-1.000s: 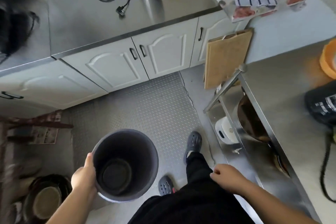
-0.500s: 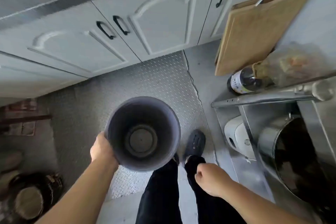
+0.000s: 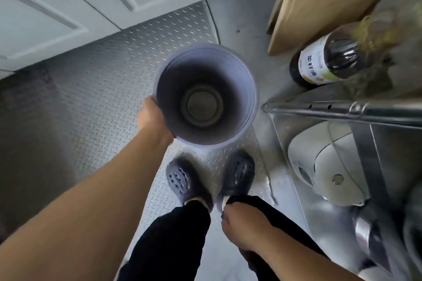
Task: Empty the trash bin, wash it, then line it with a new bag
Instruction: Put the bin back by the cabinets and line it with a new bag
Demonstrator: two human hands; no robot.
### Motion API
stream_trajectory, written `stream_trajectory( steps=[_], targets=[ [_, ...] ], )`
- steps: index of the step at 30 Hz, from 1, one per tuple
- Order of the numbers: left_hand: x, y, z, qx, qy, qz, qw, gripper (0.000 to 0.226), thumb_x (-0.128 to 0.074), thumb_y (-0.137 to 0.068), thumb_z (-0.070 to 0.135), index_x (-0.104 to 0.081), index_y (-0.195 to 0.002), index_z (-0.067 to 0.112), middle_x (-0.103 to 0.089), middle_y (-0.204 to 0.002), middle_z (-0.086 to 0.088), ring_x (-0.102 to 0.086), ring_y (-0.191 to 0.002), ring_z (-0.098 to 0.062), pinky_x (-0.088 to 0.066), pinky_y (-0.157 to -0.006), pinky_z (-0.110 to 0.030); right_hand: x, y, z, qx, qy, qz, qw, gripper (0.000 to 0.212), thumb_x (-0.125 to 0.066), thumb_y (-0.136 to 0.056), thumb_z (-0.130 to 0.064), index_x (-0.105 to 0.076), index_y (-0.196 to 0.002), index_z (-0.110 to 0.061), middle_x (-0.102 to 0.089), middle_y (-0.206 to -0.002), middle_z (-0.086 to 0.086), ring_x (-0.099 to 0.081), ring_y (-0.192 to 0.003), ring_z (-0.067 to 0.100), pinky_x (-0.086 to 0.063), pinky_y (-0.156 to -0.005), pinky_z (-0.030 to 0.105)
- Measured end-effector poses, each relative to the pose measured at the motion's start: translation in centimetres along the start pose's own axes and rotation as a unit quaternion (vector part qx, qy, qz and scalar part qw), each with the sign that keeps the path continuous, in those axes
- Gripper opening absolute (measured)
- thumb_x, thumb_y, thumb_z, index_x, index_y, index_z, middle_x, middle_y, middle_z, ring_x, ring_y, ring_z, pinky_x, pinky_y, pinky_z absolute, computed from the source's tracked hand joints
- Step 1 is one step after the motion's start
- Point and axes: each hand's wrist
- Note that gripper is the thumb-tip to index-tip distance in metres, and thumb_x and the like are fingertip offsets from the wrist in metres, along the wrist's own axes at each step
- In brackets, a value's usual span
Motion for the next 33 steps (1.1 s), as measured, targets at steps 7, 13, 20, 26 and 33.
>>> stream_trajectory(
  steps=[7, 13, 20, 26, 33],
  targets=[
    [-4.7, -3.0, -0.8, -0.013, -0.002, -0.02, 1.0, 0.024, -0.042, -0.08, 0.026, -0.048, -0.056, 0.026, -0.049, -0.054, 0.005, -0.046, -0.053, -0.019, -0.04, -0.038, -0.018, 2.2, -2.3, 1.5, 0.002, -0.025, 0.035, 0.999, 0.031, -0.043, -0.086, -0.031, -0.035, -0.058, -0.019, -0.039, -0.057, -0.002, -0.047, -0.064, 0.027, -0.02, -0.045, 0.027],
    [-6.0, -4.5, -2.0, -0.015, 0.023, -0.013, 1.0, 0.023, -0.04, -0.089, 0.027, -0.06, -0.078, 0.021, -0.063, -0.071, 0.002, -0.057, -0.062, -0.019, -0.045, -0.036, -0.02, 2.7, -2.6, 2.1, -0.011, -0.045, 0.036, 0.998, 0.029, -0.041, -0.086, -0.029, -0.038, -0.059, -0.019, -0.04, -0.057, -0.003, -0.049, -0.069, 0.025, -0.032, -0.057, 0.031],
    [-3.7, -5.1, -2.8, -0.049, -0.062, -0.049, 0.996, 0.027, -0.039, -0.095, 0.033, -0.054, -0.077, 0.02, -0.056, -0.079, 0.0, -0.054, -0.086, -0.025, -0.046, -0.073, -0.036, 2.1, -2.1, 1.5, -0.031, -0.071, 0.049, 0.996, 0.029, -0.042, -0.092, -0.031, -0.037, -0.065, -0.023, -0.043, -0.064, -0.006, -0.048, -0.073, 0.023, -0.032, -0.058, 0.033],
    [4.3, -1.6, -4.6, -0.112, -0.308, -0.111, 0.938, 0.035, -0.049, -0.091, 0.031, -0.062, -0.107, 0.003, -0.066, -0.098, -0.016, -0.055, -0.078, -0.025, -0.051, -0.072, -0.039, 1.4, 1.1, 0.3, -0.052, -0.039, 0.084, 0.994, 0.023, -0.046, -0.094, -0.03, -0.052, -0.075, -0.018, -0.055, -0.085, 0.001, -0.056, -0.08, 0.027, -0.038, -0.063, 0.033],
    [16.3, 9.0, -6.3, -0.093, -0.389, -0.151, 0.904, 0.034, -0.051, -0.094, 0.028, -0.064, -0.1, -0.004, -0.065, -0.093, -0.017, -0.055, -0.078, -0.025, -0.056, -0.08, -0.046, 3.7, 9.8, -3.2, -0.054, -0.007, 0.083, 0.995, 0.023, -0.046, -0.093, -0.027, -0.056, -0.079, -0.012, -0.06, -0.089, 0.005, -0.058, -0.08, 0.026, -0.047, -0.068, 0.037]
  ],
)
Point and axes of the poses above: each hand's wrist, its own y-axis away from the middle knuckle, its own x-axis out of the back of the hand, z = x × y
